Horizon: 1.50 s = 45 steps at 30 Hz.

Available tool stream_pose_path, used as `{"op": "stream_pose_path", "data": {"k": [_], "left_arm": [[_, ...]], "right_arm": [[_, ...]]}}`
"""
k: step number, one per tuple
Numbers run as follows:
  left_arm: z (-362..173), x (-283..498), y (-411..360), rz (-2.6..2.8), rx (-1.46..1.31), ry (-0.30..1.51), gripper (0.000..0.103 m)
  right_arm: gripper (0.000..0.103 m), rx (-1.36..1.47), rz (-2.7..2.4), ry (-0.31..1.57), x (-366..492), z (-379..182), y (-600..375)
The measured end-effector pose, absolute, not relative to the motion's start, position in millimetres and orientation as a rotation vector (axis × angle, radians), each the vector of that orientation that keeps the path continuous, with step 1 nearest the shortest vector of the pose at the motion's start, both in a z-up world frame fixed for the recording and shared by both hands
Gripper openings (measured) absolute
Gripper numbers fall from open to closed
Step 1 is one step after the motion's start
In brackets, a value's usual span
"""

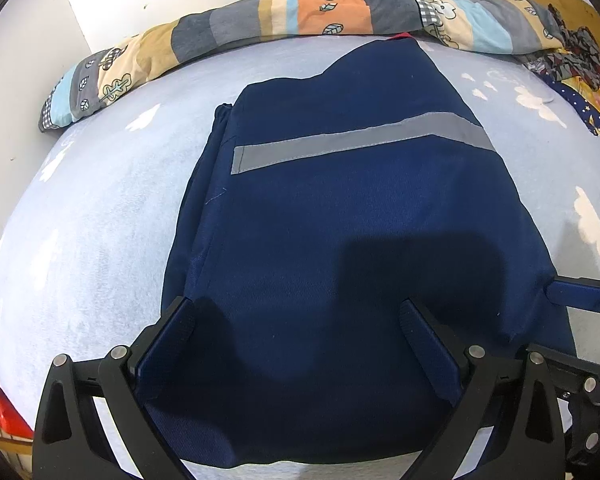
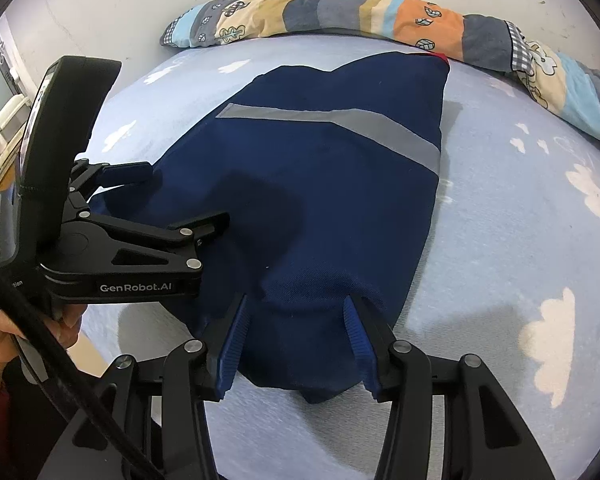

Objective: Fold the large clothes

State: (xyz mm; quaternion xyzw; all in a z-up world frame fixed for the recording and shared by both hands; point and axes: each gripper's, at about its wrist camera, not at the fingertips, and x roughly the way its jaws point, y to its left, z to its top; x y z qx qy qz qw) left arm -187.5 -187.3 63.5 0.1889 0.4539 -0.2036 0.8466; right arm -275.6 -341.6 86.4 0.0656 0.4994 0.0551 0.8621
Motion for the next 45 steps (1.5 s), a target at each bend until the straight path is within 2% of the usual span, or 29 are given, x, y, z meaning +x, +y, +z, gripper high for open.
{"op": "stream_pose_path", "data": {"k": [10, 14, 19, 25, 28, 37, 45], "left_arm": [[69.7, -184.1, -184.4, -0.465, 0.36, 0.955, 0.102], [94.5, -168.8, -156.5, -0.498, 0.173, 0.926, 0.102], [101.3, -132.9, -91.8, -0.438, -0.137, 0.974, 0.102], [58.3, -90.1, -17.6, -0.424, -0.617, 1.187, 0.101], [38.0, -80.7, -3.8, -0.468, -0.765, 1.252, 0.101], [19.1, -61.8, -49.6, -0.583, -0.603, 1.345, 0.101], [2.8, -56.3, -101.6, -0.764, -0.649, 1.436, 0.102]], "right_arm": [[0.054, 0.168, 0.124, 1.054, -274.1, 88.2, -345.1], [0.056, 0.283, 0.141, 1.02, -275.8, 98.6, -363.5], [0.063, 0.455, 0.073, 0.959, -279.2, 108.6, -409.6], [0.065, 0.627, 0.054, 0.973, -281.0, 95.1, -439.7], [0.065, 0.674, 0.056, 0.979, -280.7, 90.9, -443.7], [0.066, 0.695, 0.057, 0.97, -284.1, 89.5, -449.9], [0.073, 0.788, 0.069, 0.971, -275.0, 67.7, -471.4]]}}
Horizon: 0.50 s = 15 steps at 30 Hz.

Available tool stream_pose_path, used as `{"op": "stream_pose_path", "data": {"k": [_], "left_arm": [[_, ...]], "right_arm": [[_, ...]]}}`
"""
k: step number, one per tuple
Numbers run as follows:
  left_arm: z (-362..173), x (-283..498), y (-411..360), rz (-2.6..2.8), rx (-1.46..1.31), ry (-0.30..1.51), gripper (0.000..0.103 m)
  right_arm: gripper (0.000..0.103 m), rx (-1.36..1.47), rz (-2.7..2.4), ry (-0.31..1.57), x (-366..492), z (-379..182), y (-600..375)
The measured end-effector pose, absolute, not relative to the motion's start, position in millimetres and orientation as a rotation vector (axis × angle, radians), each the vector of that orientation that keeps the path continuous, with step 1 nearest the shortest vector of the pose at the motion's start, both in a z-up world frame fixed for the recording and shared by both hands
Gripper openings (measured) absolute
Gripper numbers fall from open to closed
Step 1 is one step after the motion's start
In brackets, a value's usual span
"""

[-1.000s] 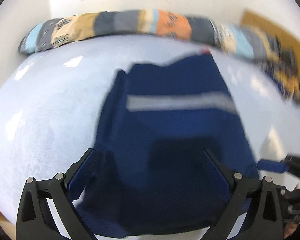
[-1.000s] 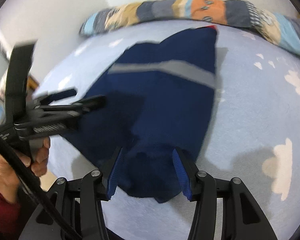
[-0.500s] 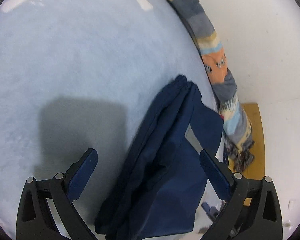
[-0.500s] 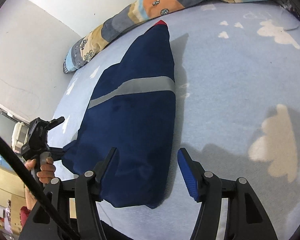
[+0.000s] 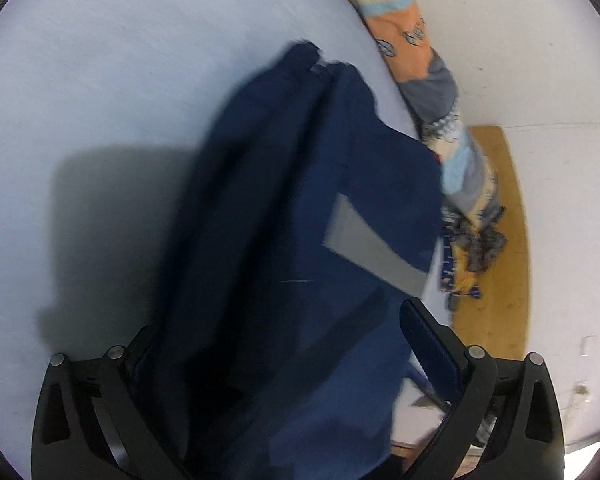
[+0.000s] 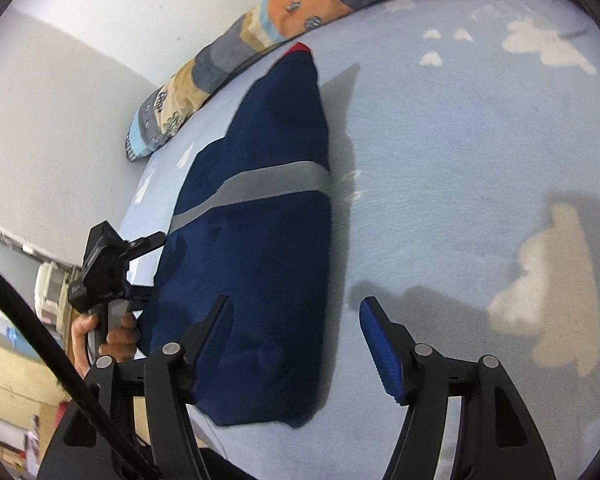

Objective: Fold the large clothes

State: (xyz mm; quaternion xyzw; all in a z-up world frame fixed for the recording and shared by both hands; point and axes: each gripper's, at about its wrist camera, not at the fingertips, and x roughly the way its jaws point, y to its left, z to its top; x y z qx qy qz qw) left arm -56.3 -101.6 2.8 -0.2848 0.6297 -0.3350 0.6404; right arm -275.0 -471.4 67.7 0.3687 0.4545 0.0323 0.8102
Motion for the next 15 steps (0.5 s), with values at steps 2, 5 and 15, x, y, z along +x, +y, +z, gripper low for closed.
{"op": "stream_pose_path", "data": {"k": [2, 5, 15], "left_arm": [[3.8, -59.9, -107.9, -0.769, -0.646, 1.435, 0.102], [6.6, -62.2, -112.0, -0.801, -0.671, 1.431, 0.102], [30.7, -80.0, -136.2, -0.735, -0.455, 1.344, 0.09]], "right_arm": [[0.073, 0.847, 0.068, 0.977, -265.4, 52.9, -479.8], [0.073, 0.919, 0.103, 0.98, -249.0, 34.2, -486.5], [0.071, 0.781, 0.288, 0.954, -186.5, 21.5, -450.5]]}}
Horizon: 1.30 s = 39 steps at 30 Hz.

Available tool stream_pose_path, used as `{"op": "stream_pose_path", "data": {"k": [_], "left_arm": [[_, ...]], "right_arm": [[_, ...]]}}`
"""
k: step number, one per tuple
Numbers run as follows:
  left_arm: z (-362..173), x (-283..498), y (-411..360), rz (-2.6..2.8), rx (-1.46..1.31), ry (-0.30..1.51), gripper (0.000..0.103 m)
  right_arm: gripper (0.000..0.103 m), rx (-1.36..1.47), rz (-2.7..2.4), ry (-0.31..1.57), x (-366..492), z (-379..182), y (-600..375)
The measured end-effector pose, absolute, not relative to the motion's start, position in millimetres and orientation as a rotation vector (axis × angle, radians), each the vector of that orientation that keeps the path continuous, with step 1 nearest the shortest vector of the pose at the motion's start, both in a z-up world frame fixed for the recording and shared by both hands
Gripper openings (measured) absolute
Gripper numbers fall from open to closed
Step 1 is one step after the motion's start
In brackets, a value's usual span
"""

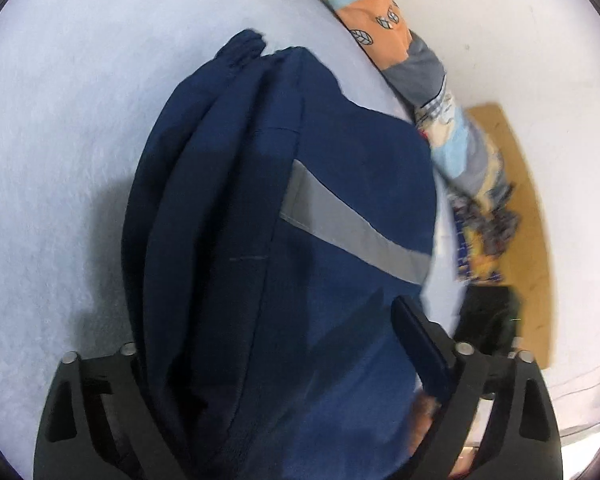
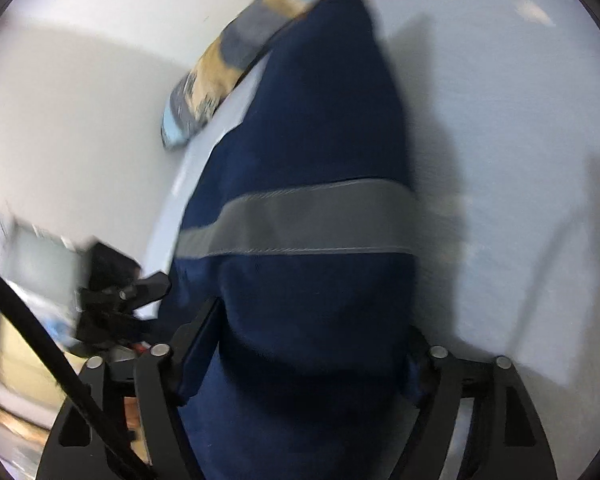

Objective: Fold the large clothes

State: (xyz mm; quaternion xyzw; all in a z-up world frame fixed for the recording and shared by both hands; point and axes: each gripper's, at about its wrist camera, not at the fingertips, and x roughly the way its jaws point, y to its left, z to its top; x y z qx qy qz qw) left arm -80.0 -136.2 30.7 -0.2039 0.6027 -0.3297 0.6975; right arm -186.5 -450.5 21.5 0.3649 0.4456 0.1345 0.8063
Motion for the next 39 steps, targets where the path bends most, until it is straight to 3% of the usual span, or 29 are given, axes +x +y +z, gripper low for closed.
{"op": "stream_pose_path", "data": {"k": [1, 3, 6, 24, 31, 39], "left_arm": [[37.9, -84.6, -140.6, -0.728, -0.416, 1.32, 0.089], [46.6, -88.6, -143.4, -0.726, -0.403, 1.288, 0.087], [66.8, -97.6, -146.3, -0.757, -0.408, 1.223, 0.087], [133.4, -180.1, -202.5, -0.966, -0.361, 1.131, 0.084], [125.7, -217.1, -226.0, -0.993, -0.299, 1.147, 0.084], [81.2, -217.8, -253.2, -0.93, -0.259, 1.193, 0.082]], "right_arm": [[0.066, 0.733, 0.265, 0.961, -186.0, 26.3, -445.8], [0.046, 0.638, 0.241, 0.955, -188.2, 42.2, -437.1], [0.04, 0.514, 0.213, 0.933, -195.8, 66.4, -421.9], [0.039, 0.372, 0.142, 0.818, -290.2, 165.1, -460.0], [0.039, 0.392, 0.121, 0.839, -336.8, 155.3, -483.7], [0.039, 0.326, 0.078, 0.887, -331.2, 115.0, -498.4]]}}
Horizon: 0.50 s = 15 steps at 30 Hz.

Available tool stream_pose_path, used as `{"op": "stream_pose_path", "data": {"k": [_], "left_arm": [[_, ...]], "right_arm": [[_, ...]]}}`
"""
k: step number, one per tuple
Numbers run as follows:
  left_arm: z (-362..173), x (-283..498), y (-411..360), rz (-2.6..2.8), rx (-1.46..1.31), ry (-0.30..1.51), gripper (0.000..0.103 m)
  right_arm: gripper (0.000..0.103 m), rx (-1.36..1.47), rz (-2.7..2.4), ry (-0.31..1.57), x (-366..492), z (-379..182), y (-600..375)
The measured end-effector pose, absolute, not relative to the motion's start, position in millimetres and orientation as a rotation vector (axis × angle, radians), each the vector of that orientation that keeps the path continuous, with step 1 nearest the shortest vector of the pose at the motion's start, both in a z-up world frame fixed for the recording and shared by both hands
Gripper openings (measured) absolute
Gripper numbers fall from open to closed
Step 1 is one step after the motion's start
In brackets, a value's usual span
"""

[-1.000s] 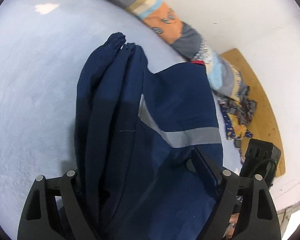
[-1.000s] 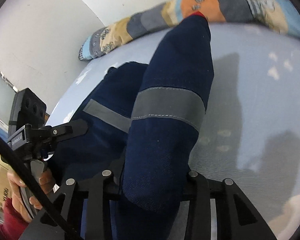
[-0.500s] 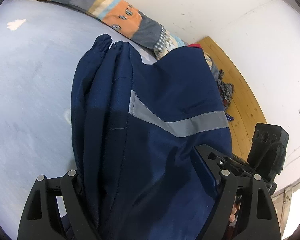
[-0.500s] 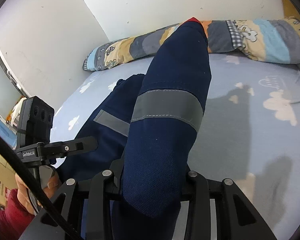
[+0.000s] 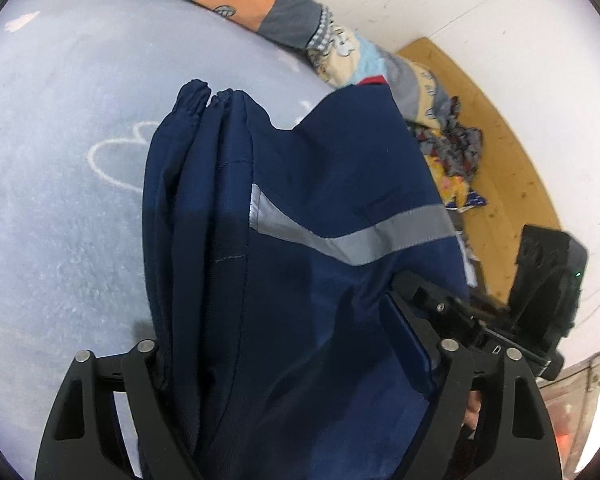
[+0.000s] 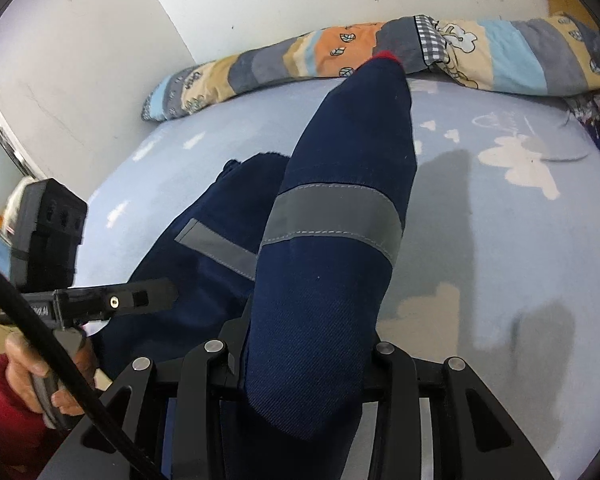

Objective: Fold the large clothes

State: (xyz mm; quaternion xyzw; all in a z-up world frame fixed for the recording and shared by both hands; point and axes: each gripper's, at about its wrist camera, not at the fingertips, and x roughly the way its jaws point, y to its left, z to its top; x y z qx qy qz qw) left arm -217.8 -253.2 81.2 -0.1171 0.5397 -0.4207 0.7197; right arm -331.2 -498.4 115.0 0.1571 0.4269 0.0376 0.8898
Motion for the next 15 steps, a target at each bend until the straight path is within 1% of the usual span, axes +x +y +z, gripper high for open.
{"op": "stream_pose_path", "data": {"k": [4, 5, 10, 11, 12, 15], "left_arm": [[71.0, -210.4, -259.1, -0.888, -0.274, 1.185, 0.082], [69.0, -208.4, -261.3, -0.881, -0.274, 1.185, 0.082], [53.8, -201.1, -263.0, -0.788, -0.206, 1.224, 0.082], [49.0, -196.6, -258.6, -0.751, -0.194, 1.237, 0.082], [46.1, -193.9, -254.5, -0.73, -0.202, 1.242, 0.082], [41.8, -188.4, -239.6, -0.651, -0.227, 1.25, 0.082]], "right_arm": [[0.039, 0.291, 0.04, 0.897, -315.2, 101.0, -502.5], [0.04, 0.311, 0.03, 0.924, -311.1, 94.1, -508.4], [0.062, 0.443, -0.036, 1.052, -310.3, 66.5, -533.9], [0.07, 0.459, -0.056, 1.07, -312.7, 65.6, -538.6], [0.073, 0.465, -0.083, 1.067, -317.2, 69.4, -542.9], [0.073, 0.426, -0.154, 1.017, -336.3, 95.8, -547.9]]}}
